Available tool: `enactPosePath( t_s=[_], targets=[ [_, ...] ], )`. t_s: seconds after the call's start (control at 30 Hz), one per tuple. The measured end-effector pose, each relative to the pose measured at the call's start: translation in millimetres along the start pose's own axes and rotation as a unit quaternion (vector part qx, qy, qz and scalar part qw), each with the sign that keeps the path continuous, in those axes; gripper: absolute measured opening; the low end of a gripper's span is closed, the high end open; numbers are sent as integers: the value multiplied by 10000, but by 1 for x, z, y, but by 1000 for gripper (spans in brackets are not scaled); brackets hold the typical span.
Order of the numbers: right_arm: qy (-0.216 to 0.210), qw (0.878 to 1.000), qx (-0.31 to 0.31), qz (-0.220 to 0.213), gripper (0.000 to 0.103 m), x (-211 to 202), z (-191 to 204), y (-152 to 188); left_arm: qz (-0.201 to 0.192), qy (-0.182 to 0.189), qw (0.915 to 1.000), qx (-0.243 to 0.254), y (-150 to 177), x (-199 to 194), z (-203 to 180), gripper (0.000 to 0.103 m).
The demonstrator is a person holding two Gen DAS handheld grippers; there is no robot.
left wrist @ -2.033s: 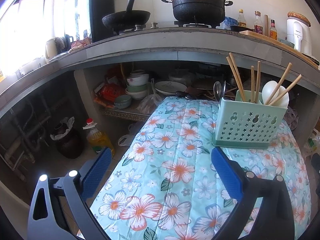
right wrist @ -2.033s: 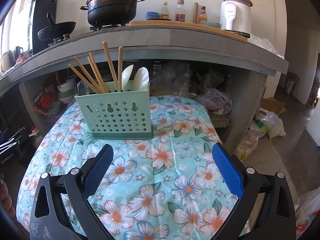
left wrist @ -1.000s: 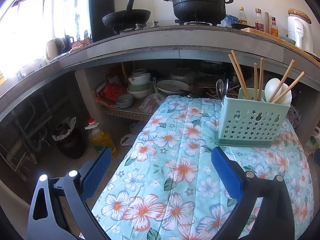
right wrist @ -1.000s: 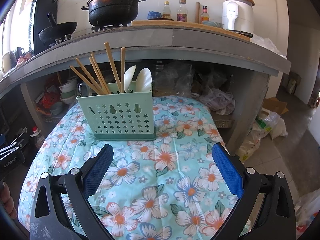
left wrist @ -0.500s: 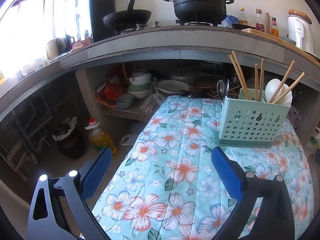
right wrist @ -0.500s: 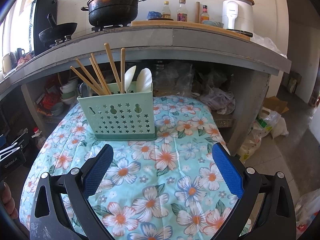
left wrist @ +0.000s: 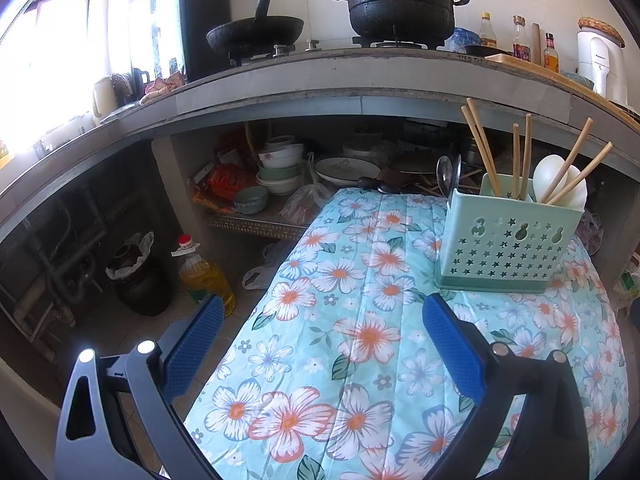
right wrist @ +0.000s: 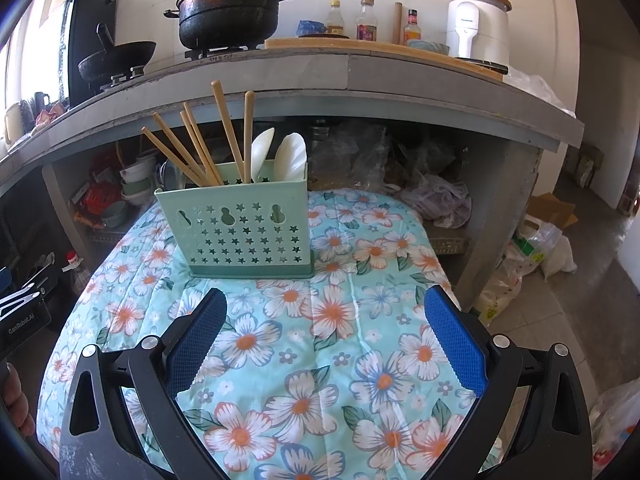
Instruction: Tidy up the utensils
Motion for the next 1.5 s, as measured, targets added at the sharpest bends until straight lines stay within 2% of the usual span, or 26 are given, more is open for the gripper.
enactPosePath(
  t_s=[1.5],
  targets=[
    [21, 10000, 12, 77, 95, 3, -4, 2, 37, -2, 10000, 30, 3, 3, 0, 98]
  ],
)
Point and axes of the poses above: each gripper's, at about its wrist camera, not at the fingertips, and x roughly the way its jaws point, z to its left, y to its underside, the point moved 6 cm from there along x, roughly the way its jaws point, and after that the axes turned 3 degrees about -z, right-handed, at the moved point
